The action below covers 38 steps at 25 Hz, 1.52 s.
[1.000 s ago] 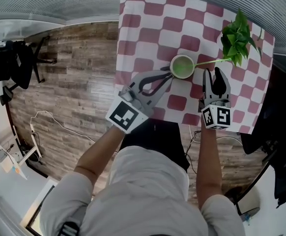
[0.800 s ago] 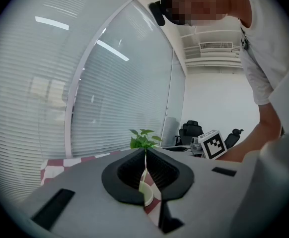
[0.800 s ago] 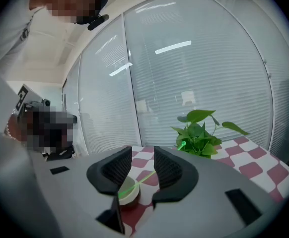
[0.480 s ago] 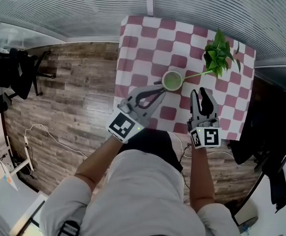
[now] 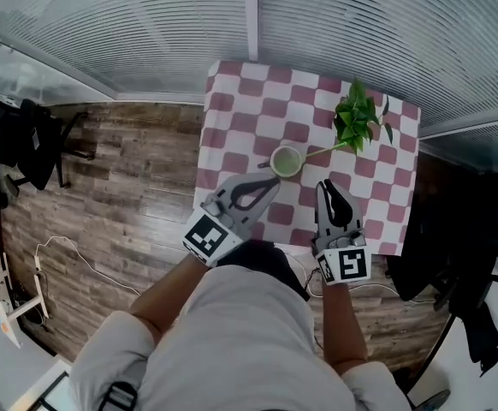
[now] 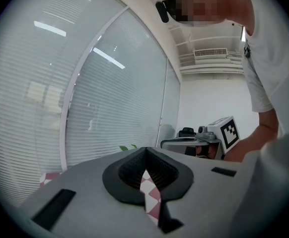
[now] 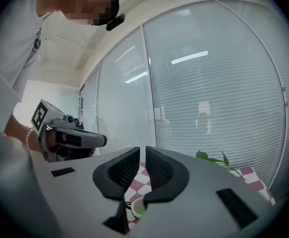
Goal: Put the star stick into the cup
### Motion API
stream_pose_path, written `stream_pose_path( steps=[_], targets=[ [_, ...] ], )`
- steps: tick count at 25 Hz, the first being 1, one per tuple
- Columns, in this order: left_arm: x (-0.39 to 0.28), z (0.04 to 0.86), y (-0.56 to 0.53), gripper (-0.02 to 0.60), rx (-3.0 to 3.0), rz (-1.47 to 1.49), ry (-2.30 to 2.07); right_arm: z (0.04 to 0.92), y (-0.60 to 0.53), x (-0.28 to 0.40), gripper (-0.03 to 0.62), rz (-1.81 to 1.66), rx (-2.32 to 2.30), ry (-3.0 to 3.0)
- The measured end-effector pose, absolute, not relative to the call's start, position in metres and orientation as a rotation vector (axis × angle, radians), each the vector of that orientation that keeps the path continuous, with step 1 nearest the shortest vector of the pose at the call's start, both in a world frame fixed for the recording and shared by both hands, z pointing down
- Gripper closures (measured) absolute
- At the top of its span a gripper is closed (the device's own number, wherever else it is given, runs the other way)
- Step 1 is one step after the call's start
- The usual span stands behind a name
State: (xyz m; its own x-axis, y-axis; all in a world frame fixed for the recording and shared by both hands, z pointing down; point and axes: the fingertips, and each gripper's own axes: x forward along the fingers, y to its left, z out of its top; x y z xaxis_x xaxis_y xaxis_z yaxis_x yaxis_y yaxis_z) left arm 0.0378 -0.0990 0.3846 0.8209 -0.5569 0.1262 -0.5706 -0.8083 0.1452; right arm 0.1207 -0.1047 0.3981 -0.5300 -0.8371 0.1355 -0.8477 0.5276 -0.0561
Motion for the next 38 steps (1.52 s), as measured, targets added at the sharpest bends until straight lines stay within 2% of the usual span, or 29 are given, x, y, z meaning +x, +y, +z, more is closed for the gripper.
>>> stream_pose_path(
  steps=[21, 38],
  targets=[
    [0.045, 0.285, -0.067, 0.549, 2.881, -0.005, -0.854, 0.283, -0.069, 0.084, 0.557, 0.050, 1.312, -2.771],
    [0.042, 0.250, -0.059, 0.549, 2.902, -0.061, -0.900, 0.227, -0.055, 0.066, 0.563, 0.037, 1.298, -2.842]
  ],
)
